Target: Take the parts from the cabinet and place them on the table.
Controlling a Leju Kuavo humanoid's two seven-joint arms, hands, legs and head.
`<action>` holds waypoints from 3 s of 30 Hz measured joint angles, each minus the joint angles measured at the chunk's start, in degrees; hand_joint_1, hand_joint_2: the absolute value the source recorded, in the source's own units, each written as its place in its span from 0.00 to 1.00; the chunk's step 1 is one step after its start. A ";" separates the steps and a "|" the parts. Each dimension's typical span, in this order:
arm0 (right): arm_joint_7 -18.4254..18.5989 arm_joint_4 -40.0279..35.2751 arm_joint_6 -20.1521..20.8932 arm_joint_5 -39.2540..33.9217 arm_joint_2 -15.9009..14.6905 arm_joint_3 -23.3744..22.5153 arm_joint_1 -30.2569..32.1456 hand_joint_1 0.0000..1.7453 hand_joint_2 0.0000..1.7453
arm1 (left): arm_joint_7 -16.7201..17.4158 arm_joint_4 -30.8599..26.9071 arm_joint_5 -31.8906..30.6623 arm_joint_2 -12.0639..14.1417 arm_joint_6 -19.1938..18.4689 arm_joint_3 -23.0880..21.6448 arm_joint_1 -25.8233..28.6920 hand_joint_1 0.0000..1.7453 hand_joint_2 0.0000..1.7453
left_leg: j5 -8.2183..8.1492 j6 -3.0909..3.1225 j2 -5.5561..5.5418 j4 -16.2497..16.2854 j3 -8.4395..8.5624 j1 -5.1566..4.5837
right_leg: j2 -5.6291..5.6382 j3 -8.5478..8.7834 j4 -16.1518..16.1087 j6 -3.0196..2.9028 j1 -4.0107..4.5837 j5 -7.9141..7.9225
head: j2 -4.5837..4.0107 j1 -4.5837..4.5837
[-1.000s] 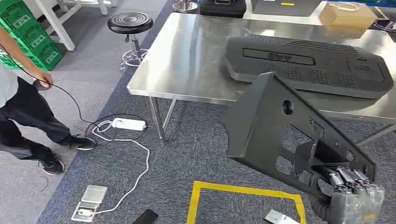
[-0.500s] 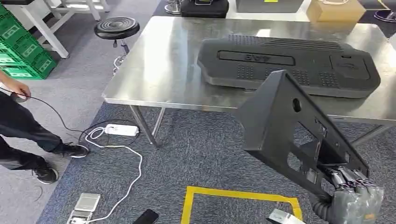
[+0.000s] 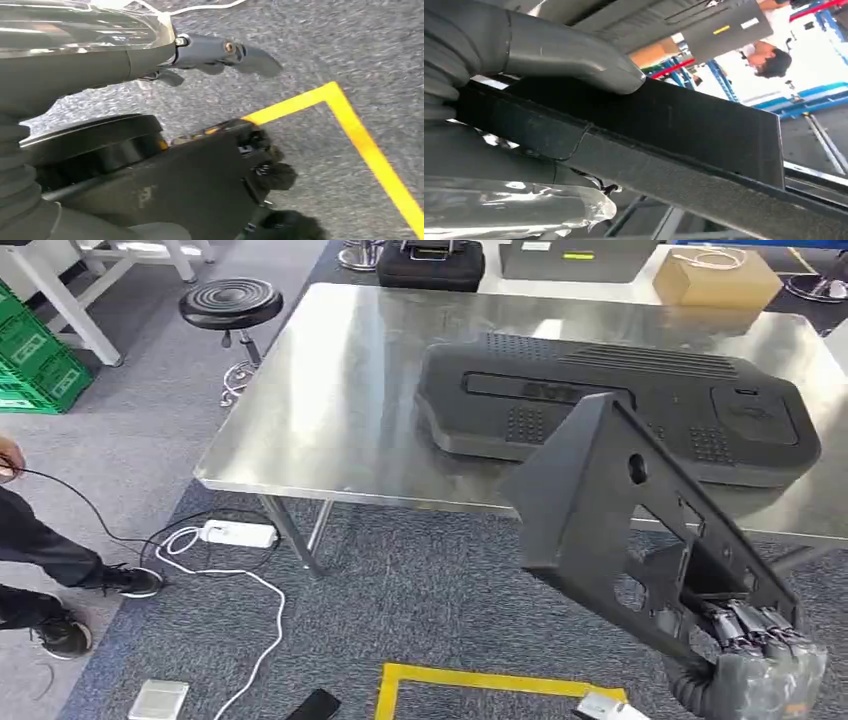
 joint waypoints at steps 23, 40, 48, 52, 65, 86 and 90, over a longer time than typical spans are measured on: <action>-0.09 -0.53 -0.02 -0.20 0.63 -1.29 1.12 1.00 1.00 | 0.50 0.02 -0.09 0.02 0.11 -0.04 0.02 0.00 1.00 | 1.54 -2.12 0.11 3.04 -4.51 -0.07 | -0.01 8.28 -15.89 -1.37 -0.24 5.22 | 0.00 -0.04; -0.66 -0.87 -0.02 -2.14 0.68 -2.45 2.21 1.00 1.00 | 0.35 0.04 -0.15 -0.22 0.22 -0.22 -0.04 0.00 1.00 | -3.51 -2.44 -0.05 0.71 3.56 0.40 | -0.51 0.89 -14.85 -2.28 0.75 10.94 | 0.00 0.02; -0.70 -1.20 -0.02 -2.80 0.68 -3.08 3.24 1.00 1.00 | 0.33 0.04 -0.24 -0.13 0.57 -0.31 -0.13 0.00 1.00 | -8.32 -3.90 0.05 16.72 -6.66 0.71 | -0.44 4.64 -16.24 -3.40 -0.08 9.26 | 0.00 -0.24; -0.85 -1.49 -0.02 -2.91 0.68 -3.34 3.72 1.00 1.00 | 0.39 0.07 -0.26 -0.11 0.61 -0.44 -0.10 0.00 1.00 | -0.06 -3.21 0.14 3.31 -2.03 0.42 | -0.36 7.15 -16.27 -2.55 -0.05 7.64 | 0.00 -0.06; -3.98 -6.55 -0.04 -0.87 0.92 -12.34 1.45 1.00 1.00 | 0.44 0.04 -0.42 -0.22 0.61 -1.27 -0.25 0.00 1.00 | -1.71 -0.74 -0.09 1.24 1.09 0.47 | -0.45 -0.57 -6.27 0.23 -0.32 7.18 | 0.00 -0.09; -4.24 -8.63 0.00 -0.98 -0.35 -17.46 -0.34 1.00 1.00 | 0.55 0.04 -0.42 -0.13 0.63 -1.31 -0.32 0.00 1.00 | -0.08 -1.92 0.08 1.97 -1.80 0.11 | -0.45 7.06 -16.65 -0.74 -0.30 7.10 | 0.00 -0.15; -4.15 -8.68 -0.02 -0.98 -0.55 -17.64 -0.62 1.00 1.00 | 0.50 0.04 -0.42 -0.24 0.66 -1.33 -0.46 0.00 1.00 | -0.40 -0.82 0.16 1.12 -0.59 0.74 | -0.54 3.11 -7.75 0.26 -0.44 2.38 | 0.00 -0.02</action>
